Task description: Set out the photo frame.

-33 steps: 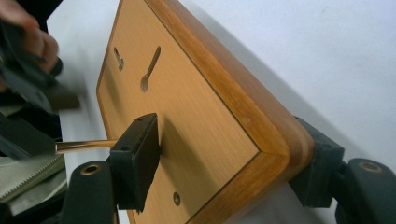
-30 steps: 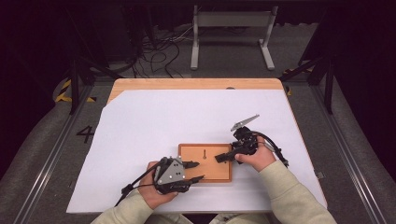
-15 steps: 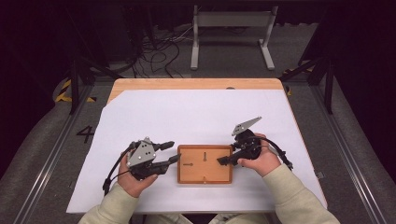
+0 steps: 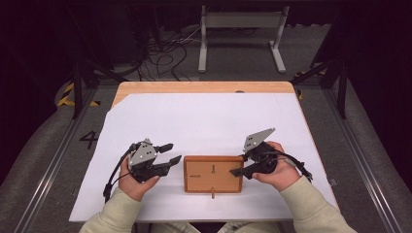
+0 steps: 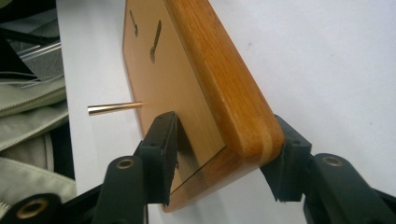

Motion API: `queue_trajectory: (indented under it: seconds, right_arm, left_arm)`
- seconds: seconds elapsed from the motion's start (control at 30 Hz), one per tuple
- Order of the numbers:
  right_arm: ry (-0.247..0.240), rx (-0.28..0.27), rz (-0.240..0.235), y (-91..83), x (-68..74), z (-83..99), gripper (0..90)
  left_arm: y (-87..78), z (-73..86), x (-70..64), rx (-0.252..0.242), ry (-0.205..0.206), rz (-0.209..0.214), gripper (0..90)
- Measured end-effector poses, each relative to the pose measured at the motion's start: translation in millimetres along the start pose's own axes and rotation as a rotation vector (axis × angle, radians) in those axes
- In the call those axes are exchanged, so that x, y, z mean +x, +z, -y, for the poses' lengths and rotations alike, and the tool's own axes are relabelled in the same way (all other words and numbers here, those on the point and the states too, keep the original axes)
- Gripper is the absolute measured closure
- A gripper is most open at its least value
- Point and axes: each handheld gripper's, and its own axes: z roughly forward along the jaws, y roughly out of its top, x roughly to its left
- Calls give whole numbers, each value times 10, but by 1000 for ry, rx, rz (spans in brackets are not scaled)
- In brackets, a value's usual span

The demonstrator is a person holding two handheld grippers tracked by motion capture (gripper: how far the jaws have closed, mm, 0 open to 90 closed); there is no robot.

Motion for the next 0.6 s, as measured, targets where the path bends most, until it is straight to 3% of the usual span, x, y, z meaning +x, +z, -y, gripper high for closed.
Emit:
queue_trajectory:
  seconds: [0.33, 0.6]
  right_arm:
    - [-120, 4, 39, -102, 232, 30, 583]
    - [-162, 5, 30, -156, 373, 71, 629]
  left_arm:
    - [36, 66, 63, 23, -28, 1, 489]
    - [59, 78, 56, 33, -26, 6, 487]
